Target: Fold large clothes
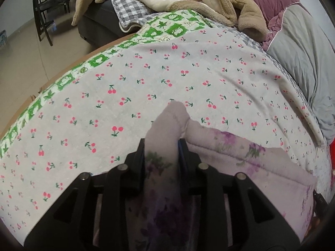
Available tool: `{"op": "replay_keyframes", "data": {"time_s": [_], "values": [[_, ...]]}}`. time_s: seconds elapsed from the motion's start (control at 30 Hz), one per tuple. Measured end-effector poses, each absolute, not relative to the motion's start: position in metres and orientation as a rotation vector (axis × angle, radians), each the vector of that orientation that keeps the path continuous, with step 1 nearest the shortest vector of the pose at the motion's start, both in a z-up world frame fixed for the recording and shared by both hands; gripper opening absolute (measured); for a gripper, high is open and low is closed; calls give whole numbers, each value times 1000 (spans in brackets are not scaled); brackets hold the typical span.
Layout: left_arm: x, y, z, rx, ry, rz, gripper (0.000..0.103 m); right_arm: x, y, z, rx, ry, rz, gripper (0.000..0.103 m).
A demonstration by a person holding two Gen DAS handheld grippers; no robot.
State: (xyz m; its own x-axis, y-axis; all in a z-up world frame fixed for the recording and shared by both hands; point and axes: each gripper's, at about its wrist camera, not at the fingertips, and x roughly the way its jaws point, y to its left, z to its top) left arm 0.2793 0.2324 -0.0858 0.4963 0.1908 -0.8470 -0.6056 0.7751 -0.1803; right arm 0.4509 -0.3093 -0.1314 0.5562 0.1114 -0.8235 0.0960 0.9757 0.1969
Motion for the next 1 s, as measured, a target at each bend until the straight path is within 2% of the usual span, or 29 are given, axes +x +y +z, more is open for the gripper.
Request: {"op": "replay_keyframes", "data": {"time_s": [0.03,0.07,0.1,0.27,0.47,0.53,0.77,1.0], "values": [[276,233,-81,-496,928,505,37,450,-312,-131,250,984,2,41],[275,233,-79,-497,922,504,42,448,-318,-129,276,985,-17,53],[272,233,-74,-501,910,501,45,445,-322,-126,297,982,-26,60],[253,229,-40,-457,845,477,54,418,-332,-96,294,933,-53,70],[219,218,9,-428,752,419,60,373,-336,-68,316,924,-62,72],[201,210,22,-417,717,387,65,364,-334,-55,326,920,-43,72],[165,167,37,-249,720,292,65,294,-286,10,220,817,147,72],[133,120,28,-179,808,156,65,227,-241,-13,91,931,252,72]]}}
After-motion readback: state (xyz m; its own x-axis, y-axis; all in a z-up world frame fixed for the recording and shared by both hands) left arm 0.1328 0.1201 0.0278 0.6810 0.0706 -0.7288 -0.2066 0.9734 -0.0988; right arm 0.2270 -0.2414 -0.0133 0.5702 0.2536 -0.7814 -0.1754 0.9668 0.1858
